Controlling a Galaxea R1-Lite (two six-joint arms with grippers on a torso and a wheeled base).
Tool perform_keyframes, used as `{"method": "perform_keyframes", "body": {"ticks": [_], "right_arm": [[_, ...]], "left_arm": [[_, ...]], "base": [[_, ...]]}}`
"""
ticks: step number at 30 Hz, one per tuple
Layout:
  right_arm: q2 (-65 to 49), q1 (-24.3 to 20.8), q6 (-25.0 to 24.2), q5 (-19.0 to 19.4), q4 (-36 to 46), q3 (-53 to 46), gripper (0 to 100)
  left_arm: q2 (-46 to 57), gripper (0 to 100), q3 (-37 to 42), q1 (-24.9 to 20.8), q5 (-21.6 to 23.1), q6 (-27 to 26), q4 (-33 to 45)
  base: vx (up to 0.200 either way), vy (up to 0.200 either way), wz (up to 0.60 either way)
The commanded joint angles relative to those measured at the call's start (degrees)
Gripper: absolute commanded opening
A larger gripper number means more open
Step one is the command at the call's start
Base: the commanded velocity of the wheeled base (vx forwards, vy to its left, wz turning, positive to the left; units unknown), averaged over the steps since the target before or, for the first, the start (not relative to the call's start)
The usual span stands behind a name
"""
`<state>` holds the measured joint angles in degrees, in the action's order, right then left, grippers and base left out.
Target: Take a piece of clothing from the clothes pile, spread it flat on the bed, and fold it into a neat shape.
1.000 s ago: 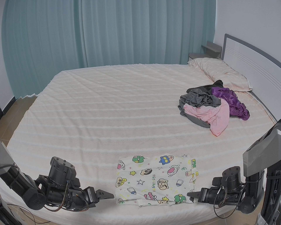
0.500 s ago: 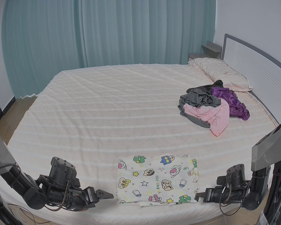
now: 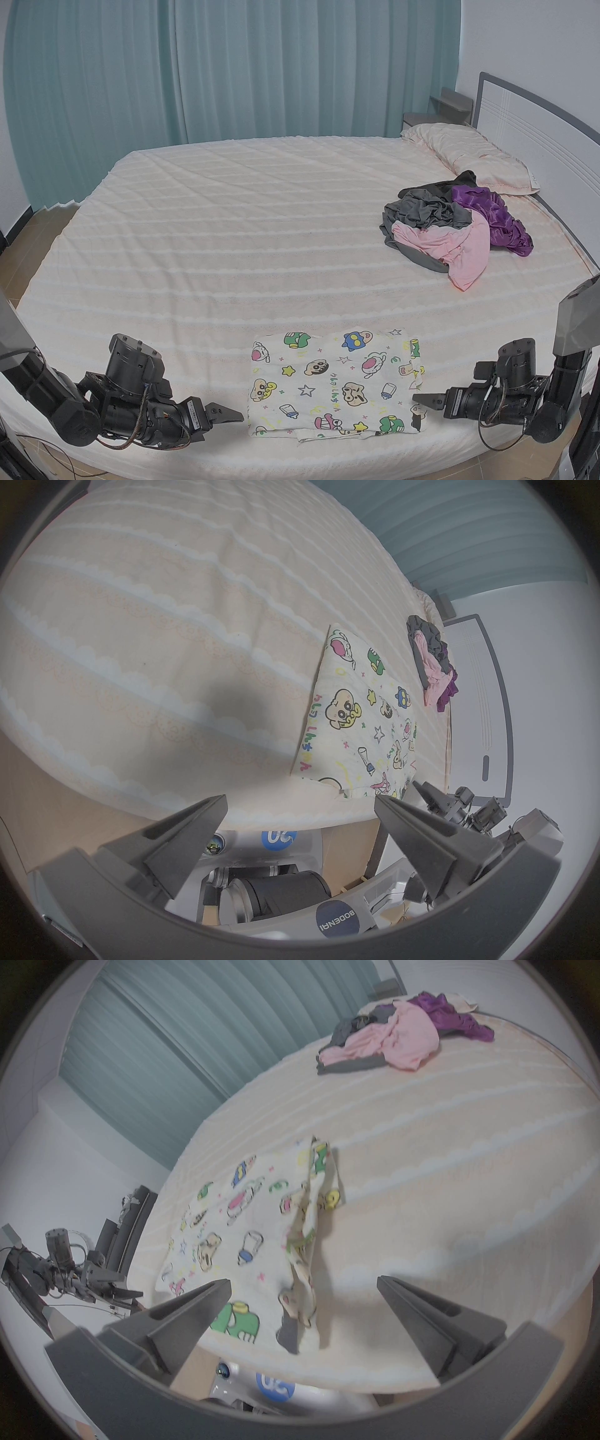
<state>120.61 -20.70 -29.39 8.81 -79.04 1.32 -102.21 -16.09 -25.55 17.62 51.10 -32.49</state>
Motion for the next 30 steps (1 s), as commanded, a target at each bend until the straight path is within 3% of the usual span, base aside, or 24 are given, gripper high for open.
{"method": "perform_keyframes", "body": {"ticks": [1,7,12,15,30], "right_arm": [[-2.8,1.2,0.3,-0.4,0.5,6.5,100],[2.7,1.4,-0.6,-0.7,4.4,17.2,100],[4.6,1.4,-4.3,-0.8,9.3,26.5,100],[6.0,0.9,-4.4,-0.6,13.4,28.7,100],[11.1,1.1,-4.4,-0.6,13.4,33.8,100]], "left_arm": [[-0.3,100,0.3,0.0,0.1,0.1,-1.9],[-0.2,100,0.4,-0.1,0.1,0.3,-2.4],[-0.5,100,0.4,-0.3,0.1,0.3,-2.5],[-1.2,100,0.4,-0.3,0.1,0.2,-2.6],[-1.2,100,0.4,-0.3,0.1,0.2,-2.6]], "base": [[0.000,0.000,0.00],[0.000,0.000,0.00],[0.000,0.000,0.00],[0.000,0.000,0.00],[0.000,0.000,0.00]]}}
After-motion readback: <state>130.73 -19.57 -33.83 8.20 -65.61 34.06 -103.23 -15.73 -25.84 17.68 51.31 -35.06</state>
